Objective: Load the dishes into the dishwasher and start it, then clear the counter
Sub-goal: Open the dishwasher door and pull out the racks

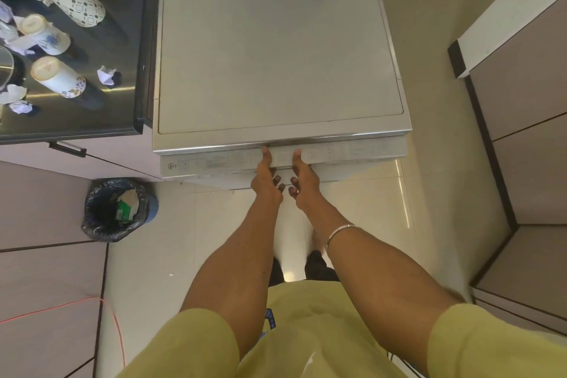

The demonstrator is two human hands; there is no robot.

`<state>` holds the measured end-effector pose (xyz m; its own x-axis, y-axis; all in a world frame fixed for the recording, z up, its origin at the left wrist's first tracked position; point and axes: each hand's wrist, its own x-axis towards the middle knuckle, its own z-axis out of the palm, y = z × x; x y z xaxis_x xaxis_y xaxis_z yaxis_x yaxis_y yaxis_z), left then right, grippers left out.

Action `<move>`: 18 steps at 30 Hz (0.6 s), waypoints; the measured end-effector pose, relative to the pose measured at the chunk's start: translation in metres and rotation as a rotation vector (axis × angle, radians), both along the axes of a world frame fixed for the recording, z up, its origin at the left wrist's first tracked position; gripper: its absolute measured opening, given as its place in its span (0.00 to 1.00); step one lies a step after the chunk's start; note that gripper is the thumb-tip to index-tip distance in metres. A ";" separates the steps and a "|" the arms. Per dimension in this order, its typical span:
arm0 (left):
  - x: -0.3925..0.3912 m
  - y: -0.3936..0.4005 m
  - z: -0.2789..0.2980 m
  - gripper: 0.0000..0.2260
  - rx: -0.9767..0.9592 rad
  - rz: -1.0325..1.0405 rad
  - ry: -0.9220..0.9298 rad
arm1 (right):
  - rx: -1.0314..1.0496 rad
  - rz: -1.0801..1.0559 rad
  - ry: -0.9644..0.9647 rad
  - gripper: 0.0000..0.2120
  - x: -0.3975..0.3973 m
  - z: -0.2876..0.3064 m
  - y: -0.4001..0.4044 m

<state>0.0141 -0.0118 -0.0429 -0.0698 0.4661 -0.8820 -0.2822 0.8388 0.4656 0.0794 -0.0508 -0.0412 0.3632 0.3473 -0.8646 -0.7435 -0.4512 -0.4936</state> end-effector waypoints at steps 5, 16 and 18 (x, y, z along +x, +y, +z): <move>-0.005 -0.017 0.011 0.30 0.032 -0.029 0.077 | 0.012 0.089 -0.016 0.23 0.002 0.003 -0.022; 0.002 -0.044 0.024 0.47 0.203 -0.200 1.000 | -0.211 0.732 -1.004 0.29 0.014 -0.003 -0.068; -0.005 -0.050 0.025 0.45 0.344 -0.377 1.204 | -0.113 0.735 -1.276 0.18 0.016 -0.001 -0.078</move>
